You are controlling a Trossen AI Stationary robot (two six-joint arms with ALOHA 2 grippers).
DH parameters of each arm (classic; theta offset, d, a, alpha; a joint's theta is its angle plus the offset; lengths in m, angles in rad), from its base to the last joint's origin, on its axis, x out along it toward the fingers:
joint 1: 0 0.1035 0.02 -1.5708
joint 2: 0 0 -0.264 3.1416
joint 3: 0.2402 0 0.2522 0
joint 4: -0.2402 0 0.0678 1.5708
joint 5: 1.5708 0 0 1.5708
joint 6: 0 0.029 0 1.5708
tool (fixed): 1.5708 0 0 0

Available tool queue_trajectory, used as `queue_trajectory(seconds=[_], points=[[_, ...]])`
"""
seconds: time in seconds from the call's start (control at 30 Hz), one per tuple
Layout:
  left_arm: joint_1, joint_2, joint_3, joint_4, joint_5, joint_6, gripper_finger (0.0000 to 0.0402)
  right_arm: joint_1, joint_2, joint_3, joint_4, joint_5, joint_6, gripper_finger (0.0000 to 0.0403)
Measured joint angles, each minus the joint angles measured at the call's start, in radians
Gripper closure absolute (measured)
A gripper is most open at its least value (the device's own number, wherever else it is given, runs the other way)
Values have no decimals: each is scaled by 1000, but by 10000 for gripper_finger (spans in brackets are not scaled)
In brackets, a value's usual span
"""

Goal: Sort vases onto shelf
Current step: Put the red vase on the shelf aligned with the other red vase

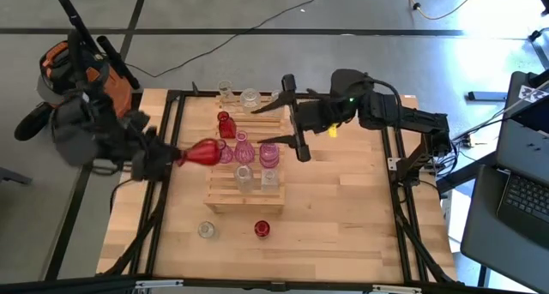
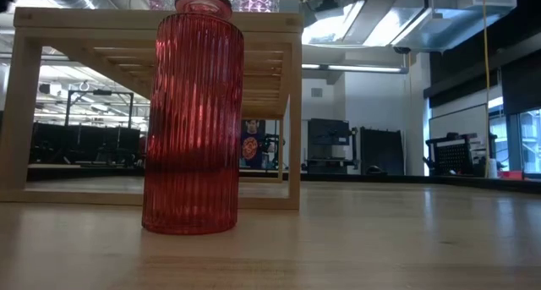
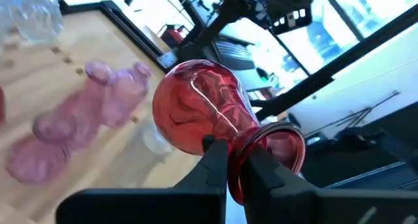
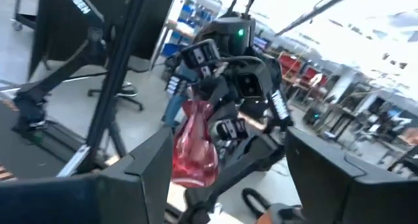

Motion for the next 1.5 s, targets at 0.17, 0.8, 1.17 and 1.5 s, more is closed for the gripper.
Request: queue_trajectory(seconds=[0.17, 0.8, 1.17, 1.5], points=[[235, 29, 59, -5, 176, 141, 393, -1, 0, 0, 3, 39, -4, 160], [708, 419, 334, 25, 507, 514, 393, 98, 50, 1, -268, 327, -170, 160], [758, 569, 461, -7, 548, 548, 393, 114, 69, 0, -380, 629, -193, 160], [760, 585, 475, -26, 499, 567, 393, 111, 100, 2, -375, 652, -192, 230]])
